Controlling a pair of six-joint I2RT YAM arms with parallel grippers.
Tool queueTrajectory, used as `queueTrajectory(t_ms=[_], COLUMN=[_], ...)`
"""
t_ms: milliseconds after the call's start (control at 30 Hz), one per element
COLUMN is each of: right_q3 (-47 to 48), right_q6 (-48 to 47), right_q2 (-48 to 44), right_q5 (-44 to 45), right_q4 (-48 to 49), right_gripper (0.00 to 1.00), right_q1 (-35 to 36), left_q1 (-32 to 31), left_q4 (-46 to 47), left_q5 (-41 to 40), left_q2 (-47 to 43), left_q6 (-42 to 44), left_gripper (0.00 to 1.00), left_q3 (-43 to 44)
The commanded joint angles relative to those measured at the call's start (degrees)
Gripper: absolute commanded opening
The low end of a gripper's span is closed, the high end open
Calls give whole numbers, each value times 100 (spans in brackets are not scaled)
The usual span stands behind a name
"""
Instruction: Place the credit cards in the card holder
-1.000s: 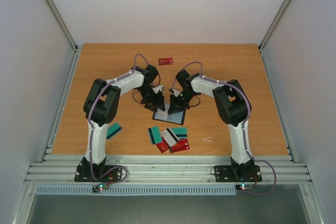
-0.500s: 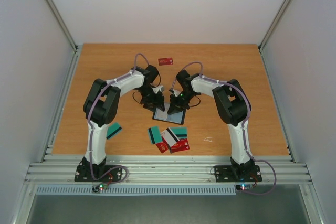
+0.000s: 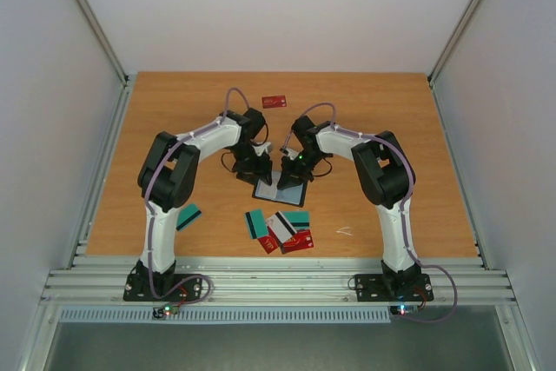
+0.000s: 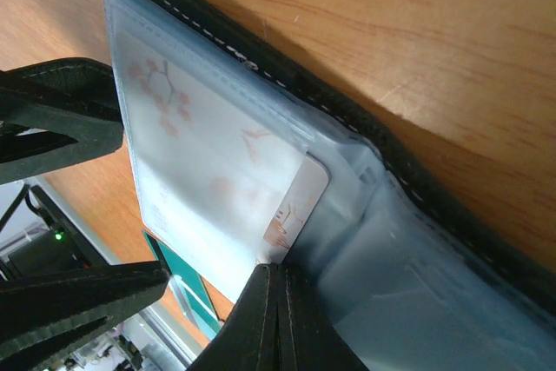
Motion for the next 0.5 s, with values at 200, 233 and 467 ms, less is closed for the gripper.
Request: queueTrajectory(t_ms=[200,233,467], right_q3=[-126,-126,-157], right_q6=[-74,-80,-98], right_q2=[395,399,407], right_q5=[363,364,355], right_q4=[-31,-37,-56], right_gripper=[1,1,1], right_q1=[99,95,100], left_q1=[-112,-117,-132], left_q4=[-10,37,191], left_q5=[-411,-324,-74], left_q2=[-439,-421,-201], left_q6=[-149,-140,-146], left_gripper=[57,57,56], left_q3=[-47,-65,-71])
